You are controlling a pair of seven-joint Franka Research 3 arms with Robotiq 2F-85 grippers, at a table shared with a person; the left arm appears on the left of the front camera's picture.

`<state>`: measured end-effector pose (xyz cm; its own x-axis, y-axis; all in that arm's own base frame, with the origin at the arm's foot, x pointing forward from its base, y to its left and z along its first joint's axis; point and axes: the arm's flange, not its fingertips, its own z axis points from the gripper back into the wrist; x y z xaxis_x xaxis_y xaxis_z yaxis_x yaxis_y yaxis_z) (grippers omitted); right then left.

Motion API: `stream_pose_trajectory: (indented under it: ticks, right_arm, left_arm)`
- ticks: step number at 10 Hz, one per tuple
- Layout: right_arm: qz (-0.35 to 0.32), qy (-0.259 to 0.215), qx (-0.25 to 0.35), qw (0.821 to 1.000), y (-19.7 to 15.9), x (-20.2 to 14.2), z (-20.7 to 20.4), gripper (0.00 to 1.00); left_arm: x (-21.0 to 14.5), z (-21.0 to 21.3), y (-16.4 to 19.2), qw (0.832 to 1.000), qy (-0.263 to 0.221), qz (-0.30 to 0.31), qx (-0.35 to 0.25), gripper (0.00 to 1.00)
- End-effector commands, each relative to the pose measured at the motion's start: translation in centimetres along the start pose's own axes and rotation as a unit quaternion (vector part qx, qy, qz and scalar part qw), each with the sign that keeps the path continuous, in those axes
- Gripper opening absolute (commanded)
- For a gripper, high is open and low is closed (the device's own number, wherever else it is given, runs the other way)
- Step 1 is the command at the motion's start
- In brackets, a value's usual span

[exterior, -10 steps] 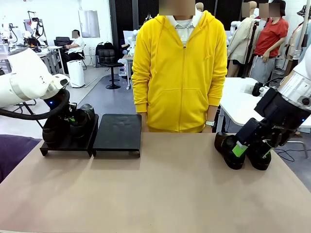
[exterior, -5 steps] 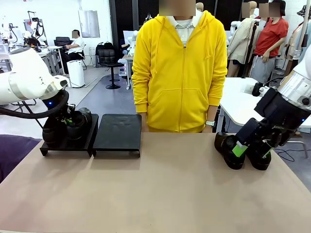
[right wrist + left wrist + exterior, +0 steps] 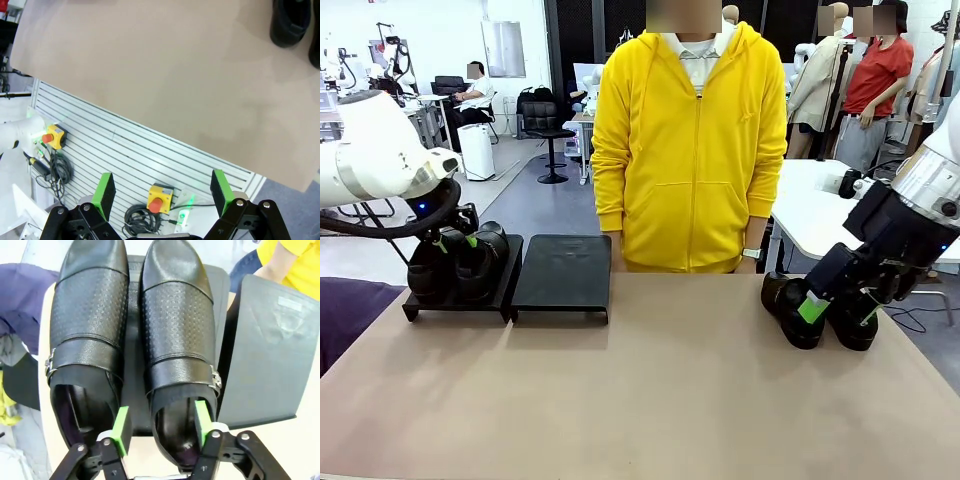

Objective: Organize the shoes by placing them on the stand.
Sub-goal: Place the Shoe from the middle of the table onto the Shoes Stand.

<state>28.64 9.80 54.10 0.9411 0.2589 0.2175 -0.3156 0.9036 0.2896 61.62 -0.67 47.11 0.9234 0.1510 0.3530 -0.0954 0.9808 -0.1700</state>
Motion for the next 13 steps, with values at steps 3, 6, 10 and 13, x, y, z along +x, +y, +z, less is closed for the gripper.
stream_pose_trajectory:
  ticks: [3, 6, 10, 13]
  right_arm:
    - [0.006, -0.002, 0.014, 1.000, -0.1, 0.1, 0.0, 1.00]
    - [0.006, -0.002, 0.014, 1.000, -0.1, 0.1, 0.0, 1.00]
    - [0.006, -0.002, 0.014, 1.000, -0.1, 0.1, 0.0, 1.00]
    - [0.006, -0.002, 0.014, 1.000, -0.1, 0.1, 0.0, 1.00]
  left_arm:
    - [-2.7, 4.0, -2.1, 0.999, 0.032, -0.015, -0.006, 1.00]
    - [-8.8, 11.6, -1.9, 0.987, 0.129, -0.033, -0.092, 1.00]
    - [-25.2, 20.6, 0.5, 0.962, 0.146, -0.131, -0.192, 1.00]
    - [-31.9, 22.1, -2.0, 0.936, 0.171, -0.261, -0.161, 1.00]
